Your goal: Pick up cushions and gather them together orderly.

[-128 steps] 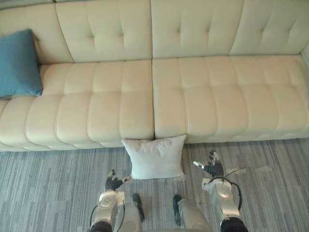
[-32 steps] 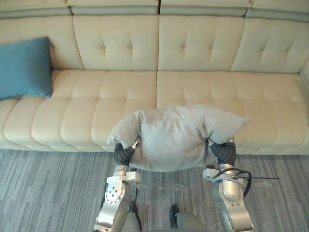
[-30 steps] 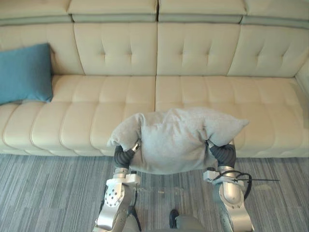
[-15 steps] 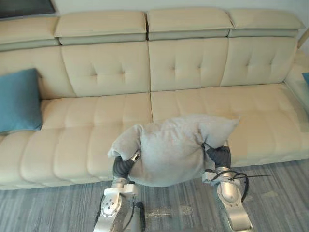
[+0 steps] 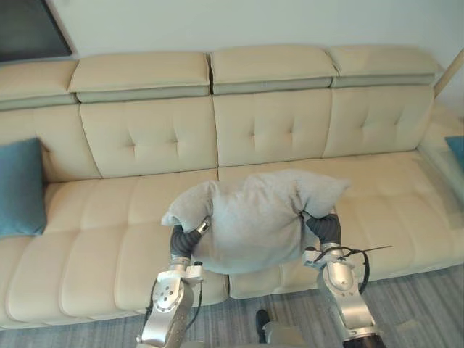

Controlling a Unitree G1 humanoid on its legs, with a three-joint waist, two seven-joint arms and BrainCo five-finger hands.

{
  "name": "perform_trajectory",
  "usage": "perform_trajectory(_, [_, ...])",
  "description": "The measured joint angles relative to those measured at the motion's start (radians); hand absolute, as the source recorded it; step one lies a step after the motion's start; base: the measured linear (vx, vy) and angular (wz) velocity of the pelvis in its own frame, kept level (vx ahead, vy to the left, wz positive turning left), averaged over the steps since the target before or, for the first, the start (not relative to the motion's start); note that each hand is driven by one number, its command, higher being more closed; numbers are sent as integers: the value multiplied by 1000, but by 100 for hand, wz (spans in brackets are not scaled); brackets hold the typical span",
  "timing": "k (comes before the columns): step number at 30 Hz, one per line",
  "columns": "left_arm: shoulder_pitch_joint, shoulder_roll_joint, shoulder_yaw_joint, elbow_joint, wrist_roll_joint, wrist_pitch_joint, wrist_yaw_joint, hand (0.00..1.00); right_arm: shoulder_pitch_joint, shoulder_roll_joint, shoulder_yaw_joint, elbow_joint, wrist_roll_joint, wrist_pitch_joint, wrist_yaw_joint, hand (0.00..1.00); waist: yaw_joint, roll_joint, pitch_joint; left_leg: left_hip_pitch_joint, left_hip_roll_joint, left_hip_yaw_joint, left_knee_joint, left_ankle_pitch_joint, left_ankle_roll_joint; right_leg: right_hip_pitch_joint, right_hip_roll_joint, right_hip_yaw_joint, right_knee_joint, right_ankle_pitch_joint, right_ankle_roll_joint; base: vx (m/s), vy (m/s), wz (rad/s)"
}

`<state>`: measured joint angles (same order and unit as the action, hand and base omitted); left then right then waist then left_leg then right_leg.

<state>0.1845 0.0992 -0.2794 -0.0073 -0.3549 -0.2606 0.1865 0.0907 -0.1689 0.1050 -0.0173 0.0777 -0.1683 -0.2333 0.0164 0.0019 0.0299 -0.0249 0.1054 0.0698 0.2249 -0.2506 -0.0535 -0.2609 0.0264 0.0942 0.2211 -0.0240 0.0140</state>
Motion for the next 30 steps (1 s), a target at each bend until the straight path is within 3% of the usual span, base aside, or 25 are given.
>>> perform_trajectory(4, [-4, -3, -14, -1, 0, 0, -18, 100, 3, 4, -29, -50, 0, 1, 7, 100, -2, 0, -2, 6, 5, -22, -48, 16, -24, 19, 5, -8, -64, 36, 0, 8, -4, 7])
perform_trajectory(13, [-4, -5, 5, -28, 1, 0, -7, 100, -1, 44, -43, -53, 2, 1, 25, 100, 13, 1, -19, -46, -47, -54, -83, 58, -2, 69, -50, -20, -276, 158, 24, -16, 66, 12])
perform_trajectory(18, [-86, -18, 52, -59, 28, 0, 68, 100, -109, 64, -23, -48, 3, 1, -6, 100, 27, 2, -18, -127, -62, -66, -81, 83, -5, 9, -70, -34, -301, 190, 23, -50, 33, 13])
perform_trajectory(24, [-392, -22, 108, -48, 99, -18, 226, 100, -365, 95, -35, -33, 21, -5, -90, 100, 48, 3, -15, -250, -61, -74, -64, 115, -23, -112, -79, -57, -282, 213, 13, -61, -4, 11])
perform_trajectory(29, [-753, 54, 106, 139, 118, -39, 317, 100, -631, 86, -105, 81, 57, -17, -161, 100, 51, 6, 2, -344, -56, -87, -68, 150, -42, -204, -82, -66, -277, 237, 1, -83, -53, 14])
perform_trajectory(30, [-847, 70, 107, 201, 118, -40, 330, 100, -700, 82, -130, 109, 70, -21, -173, 100, 54, 11, 29, -361, -56, -91, -76, 159, -45, -215, -82, -68, -277, 242, -1, -96, -63, 8])
